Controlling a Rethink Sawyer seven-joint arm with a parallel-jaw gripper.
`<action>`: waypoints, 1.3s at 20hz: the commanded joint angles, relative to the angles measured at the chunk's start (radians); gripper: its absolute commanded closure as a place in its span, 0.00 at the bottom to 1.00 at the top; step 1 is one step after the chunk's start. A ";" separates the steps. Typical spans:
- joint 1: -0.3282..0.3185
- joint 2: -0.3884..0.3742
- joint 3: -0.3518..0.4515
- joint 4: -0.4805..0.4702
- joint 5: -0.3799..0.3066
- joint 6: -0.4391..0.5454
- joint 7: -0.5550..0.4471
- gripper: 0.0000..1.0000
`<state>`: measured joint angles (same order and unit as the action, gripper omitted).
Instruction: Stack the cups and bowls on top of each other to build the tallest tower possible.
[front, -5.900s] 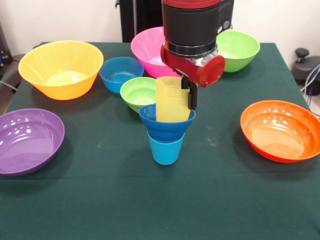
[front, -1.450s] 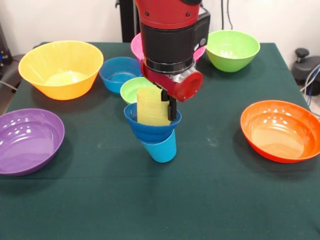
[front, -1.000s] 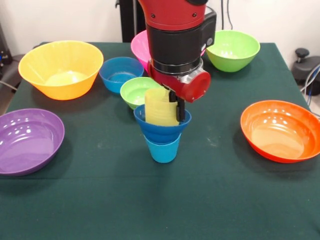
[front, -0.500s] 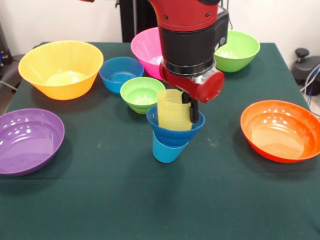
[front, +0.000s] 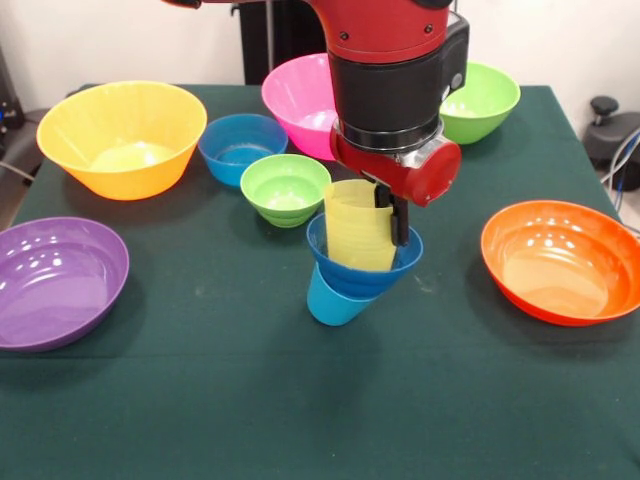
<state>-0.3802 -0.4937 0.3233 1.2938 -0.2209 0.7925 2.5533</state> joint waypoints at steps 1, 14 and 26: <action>-0.011 0.028 0.041 0.070 -0.046 0.110 -0.206 1.00; -0.017 0.036 0.020 0.067 -0.083 0.089 -0.211 1.00; -0.016 0.032 0.005 0.071 -0.105 0.088 -0.208 1.00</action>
<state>-0.3895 -0.4939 0.3233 1.2964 -0.2372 0.8097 2.5533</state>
